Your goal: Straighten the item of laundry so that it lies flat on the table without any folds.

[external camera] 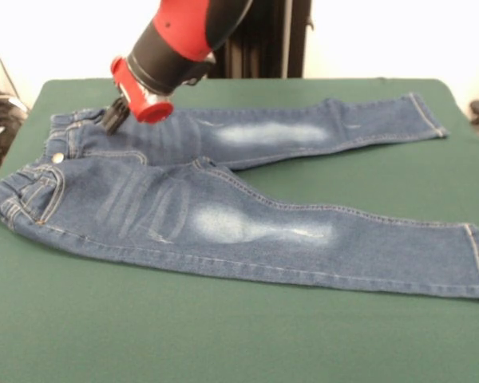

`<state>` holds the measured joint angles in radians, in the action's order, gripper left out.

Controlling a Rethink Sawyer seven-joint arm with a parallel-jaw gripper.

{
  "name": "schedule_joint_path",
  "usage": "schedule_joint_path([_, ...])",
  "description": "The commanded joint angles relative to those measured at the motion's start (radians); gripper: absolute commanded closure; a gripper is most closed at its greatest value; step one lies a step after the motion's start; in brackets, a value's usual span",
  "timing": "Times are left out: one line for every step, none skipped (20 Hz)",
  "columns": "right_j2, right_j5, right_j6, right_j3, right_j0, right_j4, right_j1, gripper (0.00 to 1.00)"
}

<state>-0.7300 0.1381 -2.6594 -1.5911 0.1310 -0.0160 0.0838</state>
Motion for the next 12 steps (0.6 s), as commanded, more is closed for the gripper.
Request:
schedule_joint_path([-0.096,0.029,-0.276,0.034,0.073,-0.173,-0.118,1.00])
schedule_joint_path([-0.095,0.023,-0.270,0.031,0.074,-0.183,-0.120,1.00])
schedule_joint_path([-0.096,0.019,-0.263,0.029,0.075,-0.195,-0.123,1.00])
schedule_joint_path([-0.095,0.013,-0.258,0.028,0.075,-0.204,-0.127,1.00])
schedule_joint_path([-0.095,0.006,-0.255,0.028,0.076,-0.215,-0.132,1.00])
schedule_joint_path([-0.085,-0.011,-0.247,0.024,0.067,-0.220,-0.128,1.00])
schedule_joint_path([-0.073,-0.028,-0.239,0.022,0.061,-0.225,-0.124,1.00])
schedule_joint_path([-0.055,-0.043,-0.226,0.016,0.051,-0.224,-0.110,1.00])
schedule_joint_path([-0.030,-0.055,-0.214,0.011,0.040,-0.222,-0.092,1.00])
schedule_joint_path([-0.016,-0.065,-0.209,0.008,0.036,-0.224,-0.082,1.00])
schedule_joint_path([0.009,-0.072,-0.202,0.001,0.027,-0.222,-0.064,1.00])
schedule_joint_path([0.034,-0.078,-0.195,-0.005,0.018,-0.220,-0.047,1.00])
